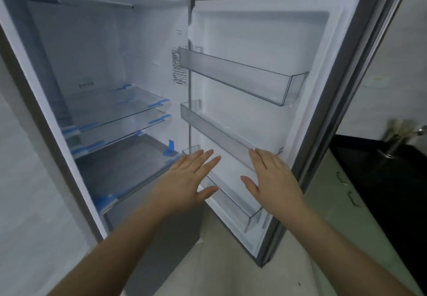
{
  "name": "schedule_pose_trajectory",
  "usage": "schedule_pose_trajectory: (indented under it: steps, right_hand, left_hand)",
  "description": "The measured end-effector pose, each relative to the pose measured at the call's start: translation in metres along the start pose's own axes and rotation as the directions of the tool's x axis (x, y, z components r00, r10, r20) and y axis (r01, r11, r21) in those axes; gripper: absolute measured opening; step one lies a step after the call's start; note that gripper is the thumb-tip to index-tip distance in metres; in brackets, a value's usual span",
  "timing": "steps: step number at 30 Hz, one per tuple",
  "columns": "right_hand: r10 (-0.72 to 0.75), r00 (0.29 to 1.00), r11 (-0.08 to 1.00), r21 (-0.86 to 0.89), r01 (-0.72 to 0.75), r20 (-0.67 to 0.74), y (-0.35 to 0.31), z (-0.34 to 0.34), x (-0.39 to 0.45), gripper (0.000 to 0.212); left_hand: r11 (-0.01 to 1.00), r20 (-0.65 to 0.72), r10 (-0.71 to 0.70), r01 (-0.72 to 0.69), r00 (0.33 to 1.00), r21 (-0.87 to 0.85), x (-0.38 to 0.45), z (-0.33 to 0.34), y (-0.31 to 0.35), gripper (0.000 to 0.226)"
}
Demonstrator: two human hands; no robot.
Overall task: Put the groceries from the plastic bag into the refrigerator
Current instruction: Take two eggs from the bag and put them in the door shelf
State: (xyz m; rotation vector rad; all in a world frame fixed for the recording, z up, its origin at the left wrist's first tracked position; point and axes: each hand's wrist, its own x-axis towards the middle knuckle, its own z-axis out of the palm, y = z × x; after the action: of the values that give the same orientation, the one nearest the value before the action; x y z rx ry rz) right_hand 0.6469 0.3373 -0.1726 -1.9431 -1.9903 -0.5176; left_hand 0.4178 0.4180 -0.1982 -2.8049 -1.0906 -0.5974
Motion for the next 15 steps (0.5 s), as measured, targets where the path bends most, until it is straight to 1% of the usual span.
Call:
schedule_pose_trajectory:
  steps: [3,9,13,15]
  right_hand:
    - [0.05,0.999,0.999,-0.019,-0.05,0.006,0.025,0.012,0.005,0.068]
    - [0.121,0.993,0.993,0.007,-0.121,-0.009,0.081,0.033,0.019,0.071]
    - [0.155,0.988,0.988,0.001,-0.155,-0.019,0.121,0.044,0.034,0.066]
    - [0.169,0.985,0.985,0.046,-0.168,-0.021,0.142,0.049,0.044,0.064]
  left_hand:
    - [0.999,0.039,0.013,-0.014,0.999,0.036,0.043,0.013,0.009,0.074]
    - [0.995,0.072,0.013,-0.019,0.997,0.093,0.126,0.047,0.027,0.075]
    - [0.993,0.049,-0.035,0.03,0.998,0.113,0.169,0.07,0.03,0.078]
    - [0.99,0.049,-0.052,0.046,0.997,0.132,0.186,0.079,0.029,0.079]
